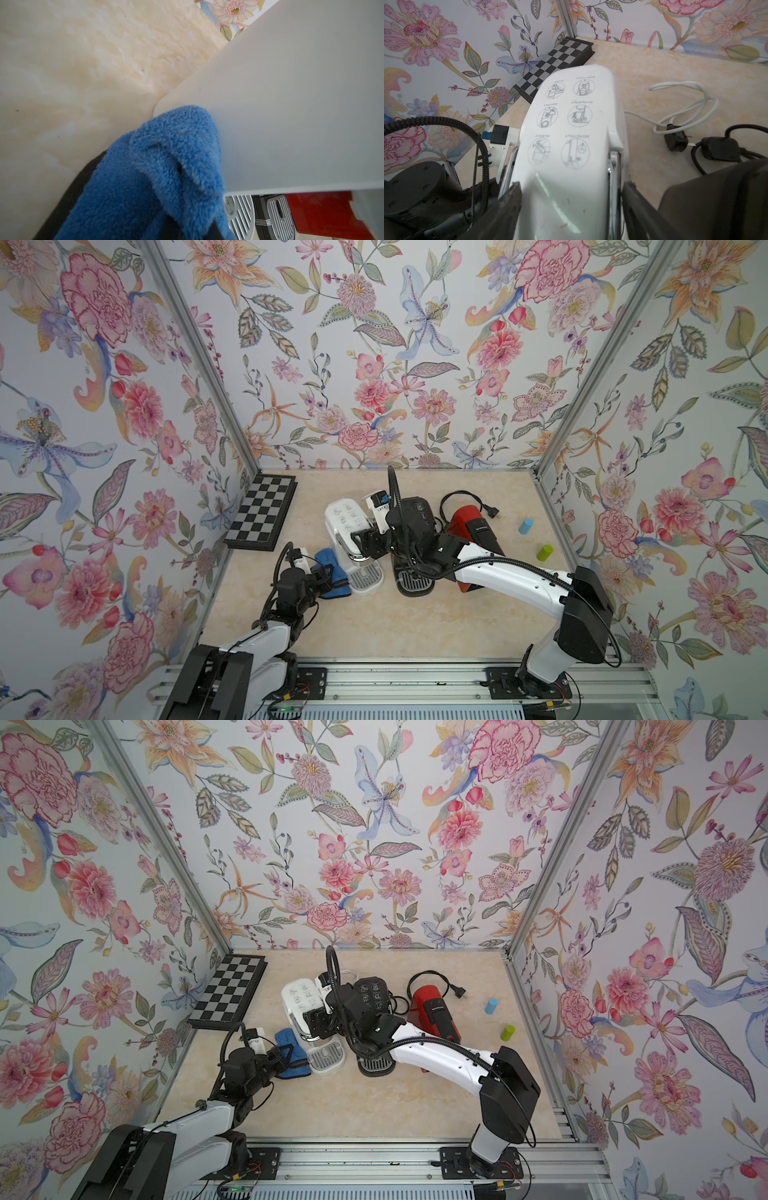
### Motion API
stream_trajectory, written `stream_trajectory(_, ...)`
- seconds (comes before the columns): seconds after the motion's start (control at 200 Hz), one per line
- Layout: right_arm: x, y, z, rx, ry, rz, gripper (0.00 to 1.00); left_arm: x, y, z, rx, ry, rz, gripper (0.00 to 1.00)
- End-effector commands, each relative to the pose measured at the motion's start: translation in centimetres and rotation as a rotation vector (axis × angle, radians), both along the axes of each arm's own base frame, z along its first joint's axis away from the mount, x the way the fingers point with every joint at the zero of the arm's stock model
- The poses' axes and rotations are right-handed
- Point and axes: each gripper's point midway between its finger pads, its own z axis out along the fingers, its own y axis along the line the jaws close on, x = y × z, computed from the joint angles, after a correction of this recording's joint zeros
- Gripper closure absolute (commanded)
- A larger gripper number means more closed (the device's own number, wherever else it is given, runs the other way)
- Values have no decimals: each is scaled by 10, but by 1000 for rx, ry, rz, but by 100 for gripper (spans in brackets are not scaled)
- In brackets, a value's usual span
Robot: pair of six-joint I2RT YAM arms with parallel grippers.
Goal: Wipe the surface of a coffee machine
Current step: Wipe the dirt from the surface of the coffee machine.
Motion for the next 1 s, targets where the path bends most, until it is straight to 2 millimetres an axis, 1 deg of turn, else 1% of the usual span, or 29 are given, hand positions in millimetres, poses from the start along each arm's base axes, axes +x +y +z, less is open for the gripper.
stream_trajectory(0.0,-40,-4,-84,-197,194,86,24,10,-3,17,-22,-86,7,100)
stream_trajectory(0.075,-44,-1,-84,-196,197,91,24,14,-2,22,-10,-96,10,100)
stream_trajectory(0.16,-47,-1,-89,-204,213,85,24,22,-5,37,-10,-127,0,100)
stream_trajectory(0.185,-48,-2,-90,-204,218,82,24,22,-5,38,-6,-125,-5,100)
stream_trajectory(0.195,-48,-2,-90,-204,220,81,24,27,-7,48,-10,-147,-5,100)
stream_trajectory(0.225,-49,-3,-92,-207,226,78,24,31,-8,57,-10,-165,-9,100)
stream_trajectory(0.38,-50,-11,-98,-218,239,51,25,51,-9,90,30,-216,-18,100)
stream_trajectory(0.455,-55,-9,-97,-209,251,57,25,61,-8,102,29,-236,-24,100)
stream_trajectory(0.525,-60,-7,-97,-208,253,59,25,69,-10,107,20,-238,-38,100)
stream_trajectory(0.61,-64,-6,-91,-202,234,59,25,75,-15,117,-20,-255,-65,100)
stream_trajectory(0.65,-64,-6,-85,-200,210,51,25,73,-21,124,-66,-258,-83,100)
stream_trajectory(0.71,-63,-7,-77,-188,196,44,25,68,-32,149,-134,-314,-118,100)
stream_trajectory(0.801,-61,-8,-75,-180,191,31,25,62,-36,169,-114,-329,-111,100)
stream_trajectory(0.891,-62,-6,-77,-172,209,30,25,54,-33,186,-102,-351,-107,100)
stream_trajectory(0.996,-66,-3,-85,-172,230,31,25,45,-27,196,-49,-350,-92,100)
